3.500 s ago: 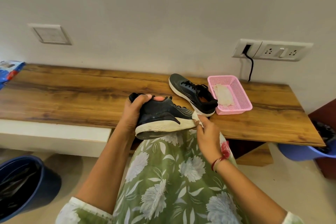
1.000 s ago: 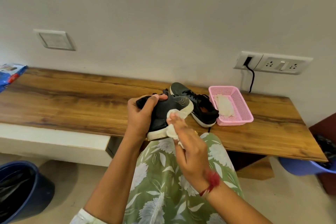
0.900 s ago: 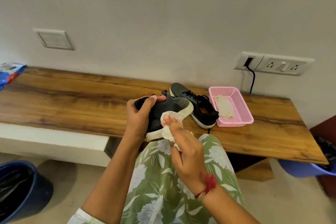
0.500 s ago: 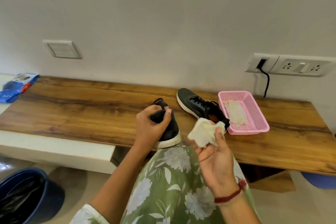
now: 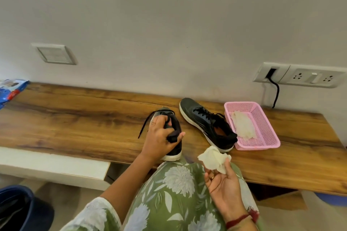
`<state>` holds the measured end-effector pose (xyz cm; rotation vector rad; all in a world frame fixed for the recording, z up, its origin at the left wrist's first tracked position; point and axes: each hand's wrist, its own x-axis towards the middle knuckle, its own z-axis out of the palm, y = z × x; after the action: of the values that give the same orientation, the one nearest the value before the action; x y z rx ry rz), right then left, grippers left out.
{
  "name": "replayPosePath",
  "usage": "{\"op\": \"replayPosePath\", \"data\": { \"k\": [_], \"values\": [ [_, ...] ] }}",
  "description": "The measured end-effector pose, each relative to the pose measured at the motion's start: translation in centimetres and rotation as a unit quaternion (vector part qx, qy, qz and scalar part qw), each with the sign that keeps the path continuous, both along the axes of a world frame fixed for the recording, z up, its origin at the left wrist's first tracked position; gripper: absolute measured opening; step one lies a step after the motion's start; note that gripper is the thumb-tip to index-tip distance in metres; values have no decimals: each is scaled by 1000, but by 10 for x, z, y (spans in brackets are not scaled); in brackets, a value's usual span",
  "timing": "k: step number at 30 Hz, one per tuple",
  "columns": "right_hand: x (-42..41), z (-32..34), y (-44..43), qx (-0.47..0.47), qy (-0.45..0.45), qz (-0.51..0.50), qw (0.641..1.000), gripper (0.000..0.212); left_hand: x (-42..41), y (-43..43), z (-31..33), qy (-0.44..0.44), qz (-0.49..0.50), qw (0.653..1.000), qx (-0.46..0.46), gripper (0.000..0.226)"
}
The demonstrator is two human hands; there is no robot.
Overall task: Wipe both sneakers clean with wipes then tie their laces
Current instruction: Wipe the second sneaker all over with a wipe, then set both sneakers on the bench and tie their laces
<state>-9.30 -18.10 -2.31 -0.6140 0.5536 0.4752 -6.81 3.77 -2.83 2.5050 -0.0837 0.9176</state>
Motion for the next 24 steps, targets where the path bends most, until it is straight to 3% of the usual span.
{"op": "replayPosePath", "data": {
  "k": [5,10,13,17,20,22,24],
  "values": [
    [4,-7,2,14,-19,-9,1000,41,8,-2,-19,30,7,999,30,52],
    [5,-11,5,12,-39,-16,999,67,8,10,-42,159,14,986,55,61],
    [7,-13,6,-21,-45,7,999,46,3,12,-50,221,21,974,45,56],
    [8,-17,7,-29,-47,24,998,49,2,2,-41,304,68,950,6,65],
    [8,-15,6,-21,-43,16,999,55,5,-12,-30,386,116,915,3,54],
    [8,-13,5,-4,-46,18,999,53,3,-24,-21,432,152,888,-34,63],
    [8,-11,3,13,-49,15,999,47,-2,-42,-11,432,163,884,-71,74]
  ]
}}
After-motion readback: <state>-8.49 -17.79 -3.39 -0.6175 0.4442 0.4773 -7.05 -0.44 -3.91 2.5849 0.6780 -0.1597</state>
